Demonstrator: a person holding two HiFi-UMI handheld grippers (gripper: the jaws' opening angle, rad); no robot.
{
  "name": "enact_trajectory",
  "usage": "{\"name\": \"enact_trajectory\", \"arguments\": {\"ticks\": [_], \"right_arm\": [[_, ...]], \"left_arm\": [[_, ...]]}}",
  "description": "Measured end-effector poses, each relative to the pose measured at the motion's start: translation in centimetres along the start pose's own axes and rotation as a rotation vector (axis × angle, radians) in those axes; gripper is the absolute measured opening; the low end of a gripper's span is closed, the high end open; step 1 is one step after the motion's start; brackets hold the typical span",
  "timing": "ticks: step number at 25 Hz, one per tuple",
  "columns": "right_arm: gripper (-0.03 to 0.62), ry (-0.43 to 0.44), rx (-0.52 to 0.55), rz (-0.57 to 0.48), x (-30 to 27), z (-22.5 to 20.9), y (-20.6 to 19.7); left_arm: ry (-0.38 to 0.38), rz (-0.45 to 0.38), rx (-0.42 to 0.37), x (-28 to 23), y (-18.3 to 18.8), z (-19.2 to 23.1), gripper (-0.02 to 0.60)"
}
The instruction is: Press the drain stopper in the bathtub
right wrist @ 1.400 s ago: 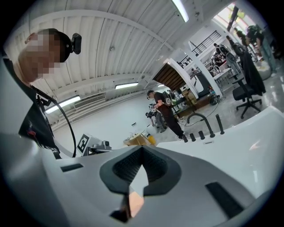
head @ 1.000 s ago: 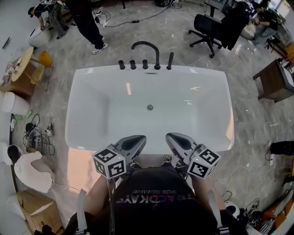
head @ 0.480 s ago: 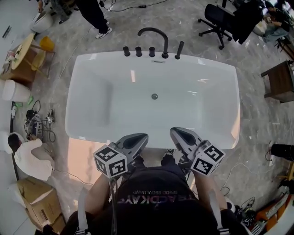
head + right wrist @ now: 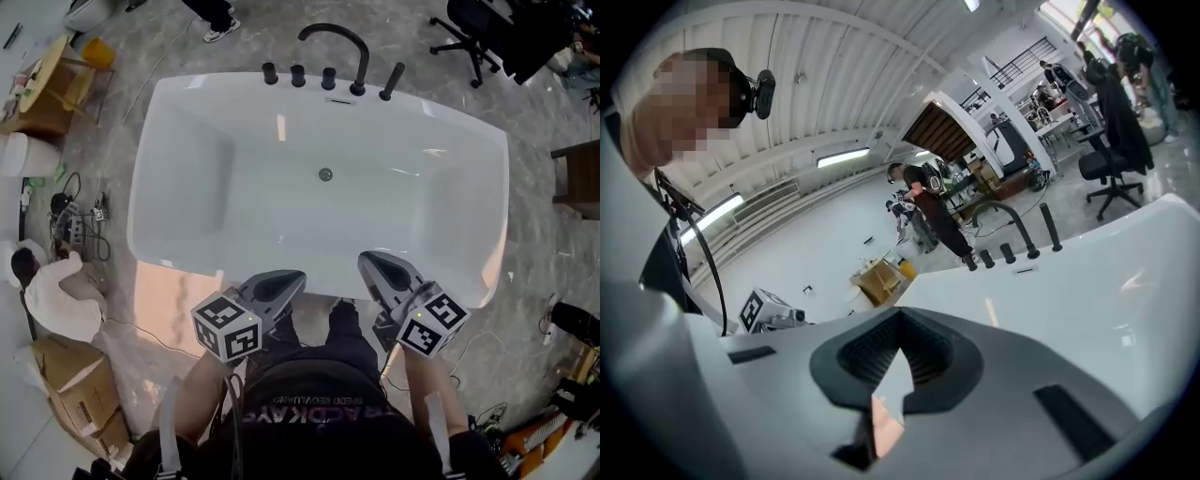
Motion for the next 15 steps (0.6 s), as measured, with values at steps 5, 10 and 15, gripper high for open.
{"name": "enact_trajectory", "arguments": {"ticks": [5,10,15], "right_arm": [[0.011,-0.02,0.019,0.041,-1.3,-1.4,-0.6],[0.012,-0.04,0.04,0.055,-2.9,-2.7,-1.4],[0.011,-0.042,0.038,0.086,-5.1,-4.6,-1.9]], "left_arm": [[0.026,0.011,0.026,0.1,-1.0,1.3,0.008],[0.05,0.006,0.014,0.0,-1.6,2.9,0.008],[0.082,-0.024,-0.065,-0.5,-1.6,4.7,0.008]]}}
Point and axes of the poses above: the fingertips, and each gripper's own axes: x backward along the fingers, z to its left, y out of its top, the point moved 10 cm from there along x, backward along the fingers, and after that the axes turned 2 degrees about -z, right-handed, at the moved point
